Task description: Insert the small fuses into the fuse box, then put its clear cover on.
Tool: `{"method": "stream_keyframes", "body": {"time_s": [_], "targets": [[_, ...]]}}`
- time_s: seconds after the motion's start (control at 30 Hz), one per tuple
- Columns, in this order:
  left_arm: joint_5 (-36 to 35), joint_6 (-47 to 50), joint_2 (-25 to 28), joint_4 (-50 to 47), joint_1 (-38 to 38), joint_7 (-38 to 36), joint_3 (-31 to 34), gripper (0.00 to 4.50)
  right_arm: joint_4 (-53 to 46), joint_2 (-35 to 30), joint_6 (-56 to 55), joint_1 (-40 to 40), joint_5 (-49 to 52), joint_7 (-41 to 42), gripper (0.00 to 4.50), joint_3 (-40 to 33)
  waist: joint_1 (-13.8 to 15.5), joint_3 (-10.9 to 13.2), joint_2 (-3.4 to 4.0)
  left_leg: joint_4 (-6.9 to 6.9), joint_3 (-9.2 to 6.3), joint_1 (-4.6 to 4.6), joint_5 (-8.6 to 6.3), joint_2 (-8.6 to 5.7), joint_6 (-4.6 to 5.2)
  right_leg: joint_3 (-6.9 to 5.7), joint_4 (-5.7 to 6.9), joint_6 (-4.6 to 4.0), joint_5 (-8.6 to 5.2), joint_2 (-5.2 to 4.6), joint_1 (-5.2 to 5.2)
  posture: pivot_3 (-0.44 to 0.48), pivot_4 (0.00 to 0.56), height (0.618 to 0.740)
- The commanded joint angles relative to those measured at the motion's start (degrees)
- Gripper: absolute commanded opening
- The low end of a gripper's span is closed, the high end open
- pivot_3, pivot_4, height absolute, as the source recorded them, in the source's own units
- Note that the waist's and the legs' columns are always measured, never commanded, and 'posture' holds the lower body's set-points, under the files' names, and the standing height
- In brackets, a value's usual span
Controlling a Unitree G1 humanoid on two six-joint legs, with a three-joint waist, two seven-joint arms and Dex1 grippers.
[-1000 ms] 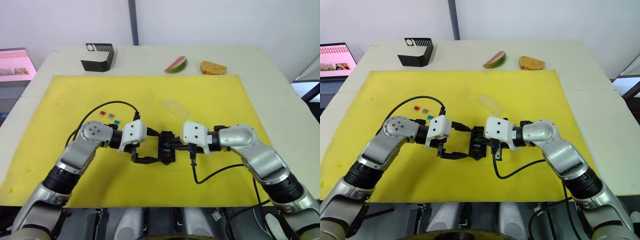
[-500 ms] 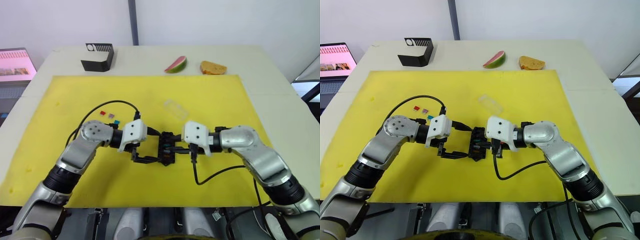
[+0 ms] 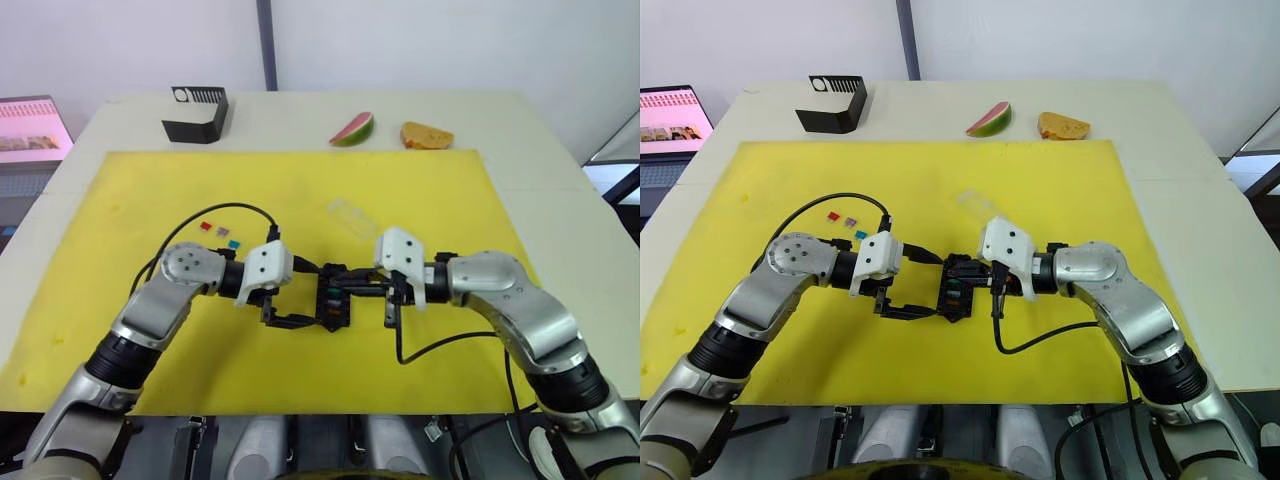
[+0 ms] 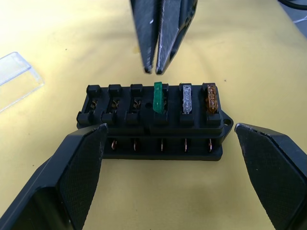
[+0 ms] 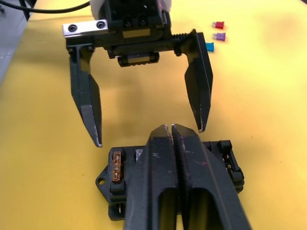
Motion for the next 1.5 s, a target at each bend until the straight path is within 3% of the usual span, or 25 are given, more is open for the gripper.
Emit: {"method": "stream_keyframes", "body": {"time_s": [0.03,0.63,0.93,1.07,1.2,1.3,1.5], "targets": [[-0.2,-1.1,0.4,-0.6,-0.3,-0.3,1.1,4.5,-0.2,0.6,-1.3,0.6,-0.4,-0.7,0.03,0.4,0.0,0.0,0.0,0.0,0.0,0.0,0.0,0.0,0.0,0.0,0.0,0.0,0.0,0.0,0.0,0.0,0.15,0.74],[0.1,-1.0,0.2,-0.1,-0.9,-0.4,1.3,4.5,1.1,-2.0,-2.9,4.0,-4.9,-1.4,0.03,3.8,0.0,0.0,-0.01,0.0,0.0,0.0,0.0,0.0,0.0,0.0,0.0,0.0,0.0,0.01,0.01,0.0,0.15,0.74],[-1.0,0.4,0.1,-1.0,-0.5,0.3,2.3,4.5,-2.6,0.0,1.4,2.6,3.0,-2.0,0.03,-2.1,0.0,0.0,-0.01,0.01,0.0,0.01,0.0,0.0,0.0,0.0,0.0,0.0,0.0,0.01,0.02,0.0,0.15,0.74],[-7.0,8.2,0.8,-5.5,3.1,4.2,8.5,4.5,-5.0,-0.6,5.2,2.3,7.8,-3.2,0.03,-7.1,-0.1,0.0,-0.01,0.01,-0.01,0.0,-0.01,0.01,0.01,0.0,0.01,0.0,0.0,0.01,0.0,0.0,0.15,0.74],[-16.5,20.7,0.9,-12.1,11.5,12.3,20.0,4.5,-5.5,-2.4,10.0,4.2,11.5,-6.9,0.03,-16.0,-0.1,0.0,-0.01,0.0,-0.03,-0.01,-0.02,0.03,0.03,0.02,0.01,0.0,0.0,0.0,-0.03,0.0,0.15,0.74],[-22.7,28.1,1.0,-13.8,19.3,18.3,31.0,4.5,-4.3,-4.8,12.8,6.3,13.2,-8.8,0.86,-22.9,0.0,0.0,-0.01,0.0,-0.03,-0.01,-0.03,0.04,0.04,0.02,0.01,0.0,0.0,-0.03,-0.02,0.0,0.15,0.74],[-35.8,40.5,3.1,-10.4,32.4,23.1,52.8,4.5,1.5,-10.7,11.1,12.0,12.2,-8.5,3.81,-32.8,0.1,0.0,0.0,-0.01,-0.04,0.01,-0.05,0.04,0.06,0.02,-0.01,-0.01,0.0,-0.05,0.01,0.0,0.15,0.74]]}}
